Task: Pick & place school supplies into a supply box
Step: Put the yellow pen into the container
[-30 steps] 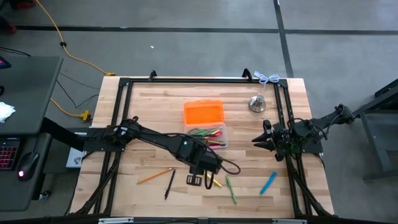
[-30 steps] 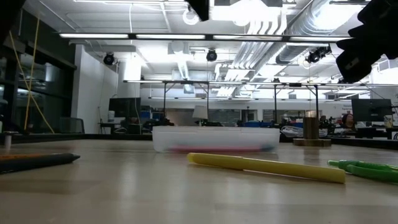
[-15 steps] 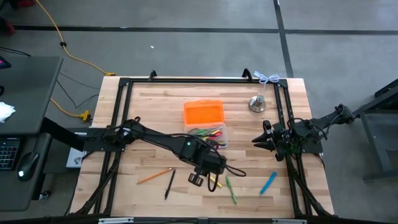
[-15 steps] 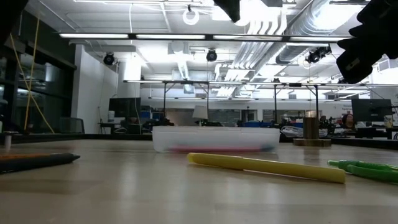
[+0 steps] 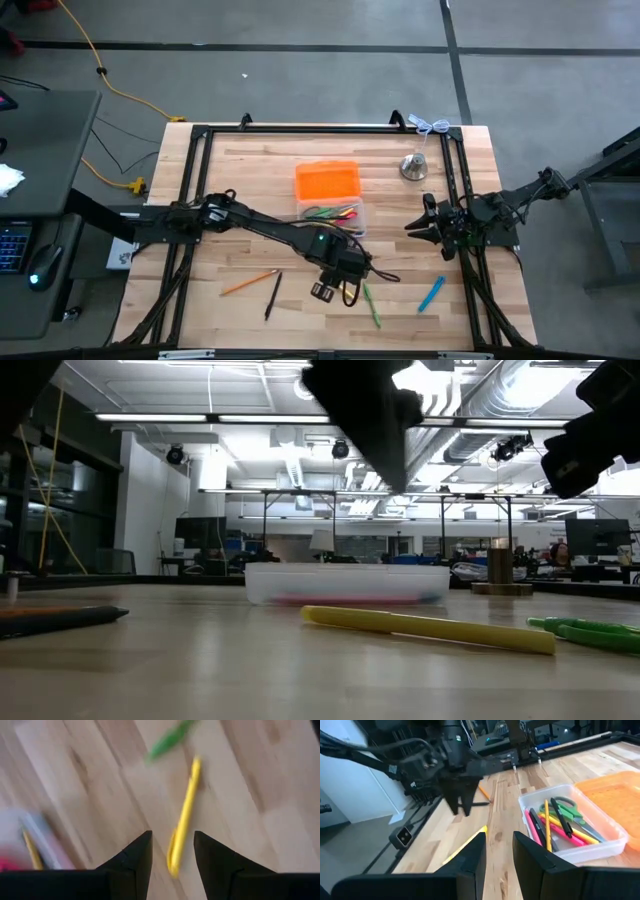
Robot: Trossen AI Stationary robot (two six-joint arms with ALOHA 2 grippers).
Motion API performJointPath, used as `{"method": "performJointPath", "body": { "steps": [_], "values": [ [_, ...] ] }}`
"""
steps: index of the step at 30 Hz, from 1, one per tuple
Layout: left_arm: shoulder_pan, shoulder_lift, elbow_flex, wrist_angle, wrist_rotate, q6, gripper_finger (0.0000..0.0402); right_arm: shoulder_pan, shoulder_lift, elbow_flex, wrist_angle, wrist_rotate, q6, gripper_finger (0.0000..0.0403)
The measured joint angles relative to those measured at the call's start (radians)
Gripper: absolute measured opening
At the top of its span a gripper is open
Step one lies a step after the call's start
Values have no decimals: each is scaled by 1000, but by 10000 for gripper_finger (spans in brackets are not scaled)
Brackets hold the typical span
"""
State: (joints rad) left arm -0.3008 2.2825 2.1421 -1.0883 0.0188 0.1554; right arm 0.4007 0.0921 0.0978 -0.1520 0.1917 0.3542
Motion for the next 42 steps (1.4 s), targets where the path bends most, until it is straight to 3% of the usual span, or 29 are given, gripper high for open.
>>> {"method": "performJointPath", "body": {
  "steps": [15, 28, 42],
  "values": [
    [-6, 8, -160, 121, 29, 24, 175, 0, 6, 0, -21, 16, 3, 74],
    [-38, 43, -159, 217, 45, 28, 175, 0, 6, 0, -21, 46, 15, 74],
    [-40, 74, -160, 253, -8, 24, 175, 0, 21, 0, -16, 48, 15, 74]
  ]
}}
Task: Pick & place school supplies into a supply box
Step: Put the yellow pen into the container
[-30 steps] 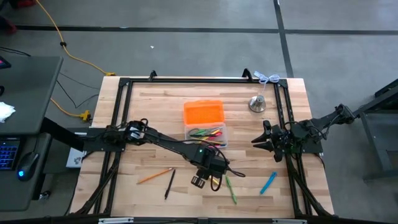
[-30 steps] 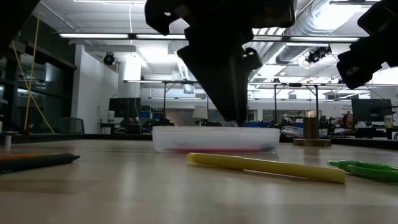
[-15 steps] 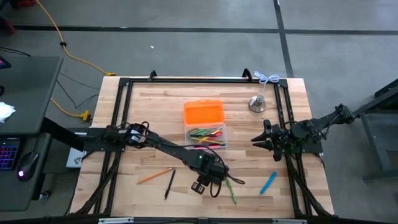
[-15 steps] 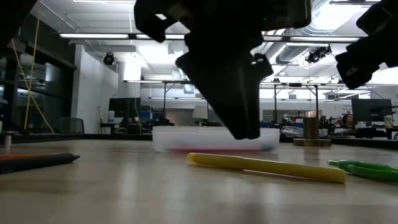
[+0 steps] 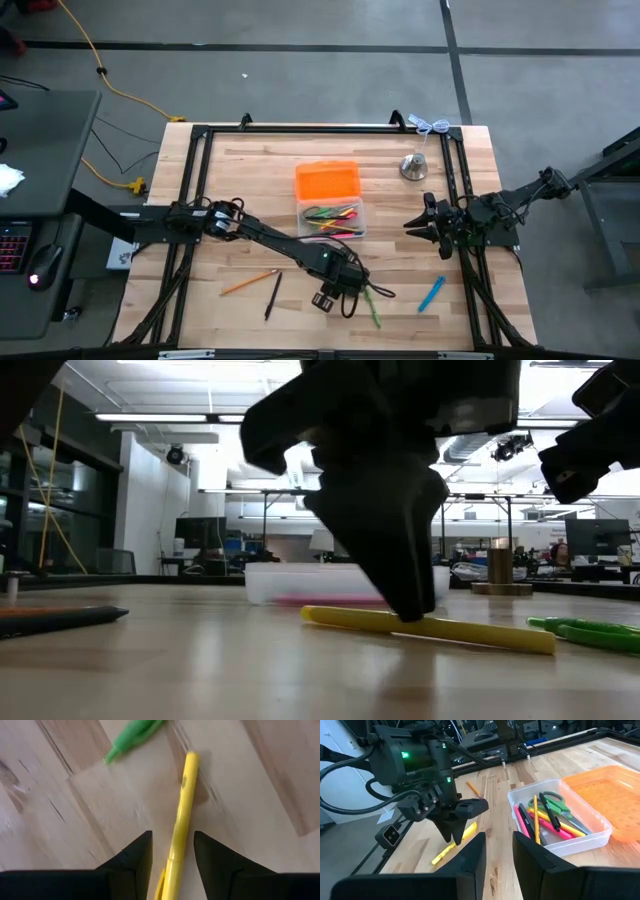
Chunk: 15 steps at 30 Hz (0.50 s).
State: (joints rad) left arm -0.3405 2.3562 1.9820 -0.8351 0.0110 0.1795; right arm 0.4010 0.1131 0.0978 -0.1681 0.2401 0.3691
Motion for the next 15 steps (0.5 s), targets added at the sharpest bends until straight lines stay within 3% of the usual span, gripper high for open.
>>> {"method": "performJointPath", "body": {
  "steps": [15],
  "values": [
    [0, 37, -10, 32, 42, -4, 172, 0, 7, 0, -1, -3, 26, 74]
  ]
}}
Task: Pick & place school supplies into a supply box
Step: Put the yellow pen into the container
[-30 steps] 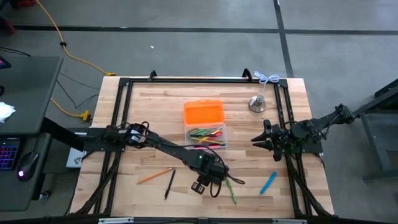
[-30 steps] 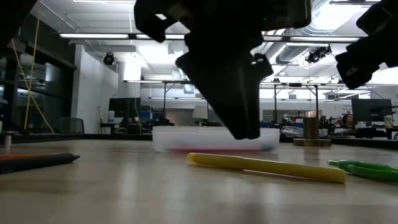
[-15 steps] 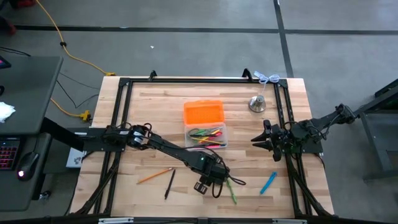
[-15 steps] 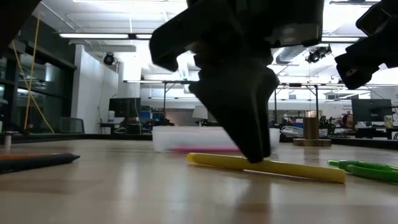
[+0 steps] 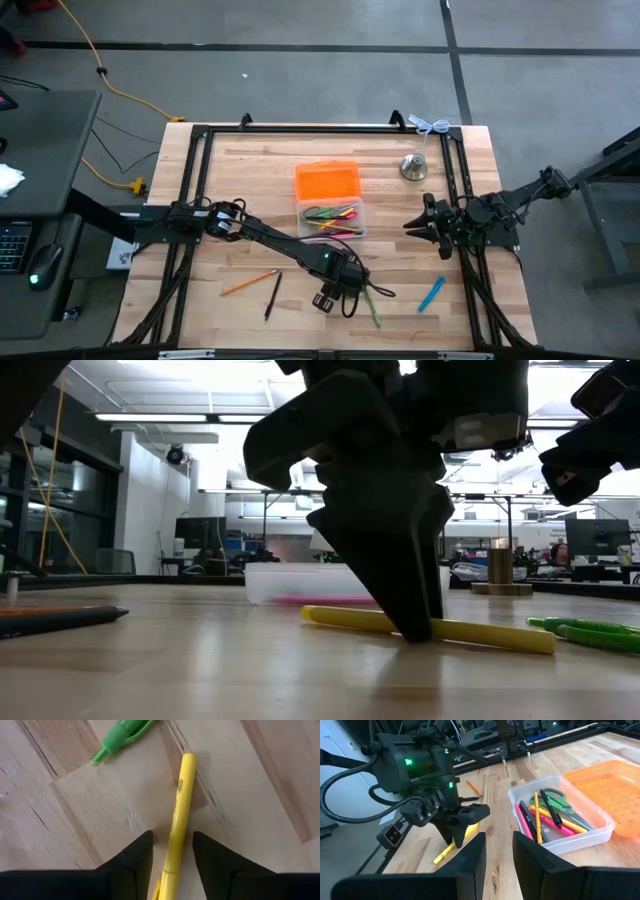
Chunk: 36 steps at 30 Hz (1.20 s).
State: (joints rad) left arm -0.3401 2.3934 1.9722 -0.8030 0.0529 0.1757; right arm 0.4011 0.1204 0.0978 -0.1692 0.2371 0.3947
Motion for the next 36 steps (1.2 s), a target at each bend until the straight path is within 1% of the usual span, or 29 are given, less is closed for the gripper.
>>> {"method": "performJointPath", "body": {
  "steps": [3, 12, 16, 19, 23, 27, 30, 36],
  "values": [
    [0, 1, -1, 0, -10, 0, 155, 0, 0, 0, 0, 0, -1, 74],
    [0, 3, -2, -3, 9, -14, 60, 0, 0, 0, 0, 0, -2, 74],
    [0, 2, -2, -5, 19, -42, 31, 0, 0, 0, -1, 0, -2, 74],
    [1, 4, 19, -26, 34, -59, 28, 0, 0, 0, -1, 0, -2, 74],
    [1, 12, 68, -86, 32, -62, 36, 0, 0, 0, -1, 0, -2, 74],
    [6, 16, 132, -174, 38, -71, 32, 0, 0, 0, -1, 0, 8, 74],
    [6, 14, 178, -255, 20, -74, 27, 0, 0, 0, 0, 0, 8, 74],
    [6, 14, 257, -379, 9, -82, 31, 0, 0, 0, 1, 0, 22, 74]
  ]
}}
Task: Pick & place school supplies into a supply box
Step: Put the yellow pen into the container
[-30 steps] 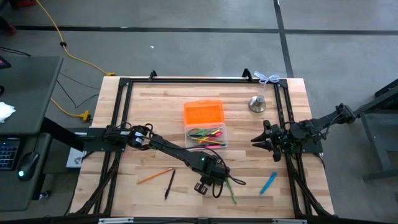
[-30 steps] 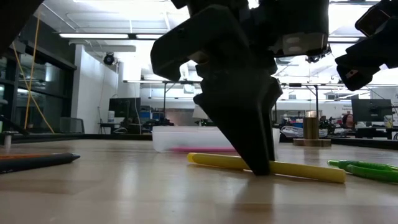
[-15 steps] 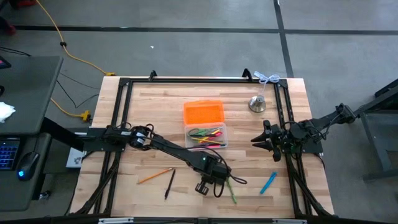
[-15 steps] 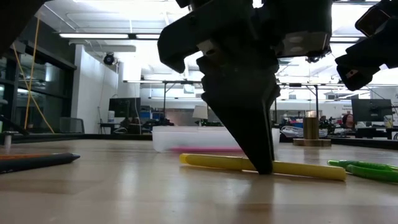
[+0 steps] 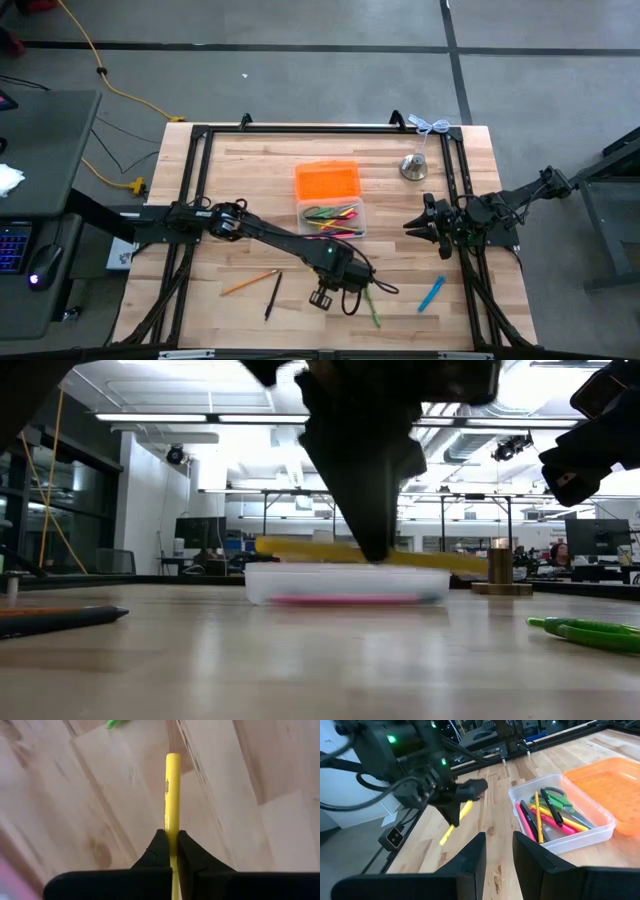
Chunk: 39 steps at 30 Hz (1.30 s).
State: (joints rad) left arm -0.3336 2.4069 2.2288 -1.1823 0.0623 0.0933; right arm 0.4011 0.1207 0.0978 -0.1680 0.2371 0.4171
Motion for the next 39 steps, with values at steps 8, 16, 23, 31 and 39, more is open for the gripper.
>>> {"method": "performJointPath", "body": {
  "steps": [8, 16, 23, 31, 39],
  "values": [
    [6, -12, 127, -75, -64, -19, 31, 0, 0, 0, 20, -4, 79, 74],
    [52, -106, 116, -76, -113, -54, 28, -1, 4, 0, 90, -4, 75, 74],
    [94, -182, 116, -73, -146, -76, 34, -1, 11, 0, 126, -4, 74, 74],
    [98, -250, 116, -31, -180, -80, 31, -1, 11, 0, 146, -4, 79, 74],
    [98, -306, 116, 44, -212, -90, 35, -1, 15, 0, 274, -3, 49, 74]
  ]
}}
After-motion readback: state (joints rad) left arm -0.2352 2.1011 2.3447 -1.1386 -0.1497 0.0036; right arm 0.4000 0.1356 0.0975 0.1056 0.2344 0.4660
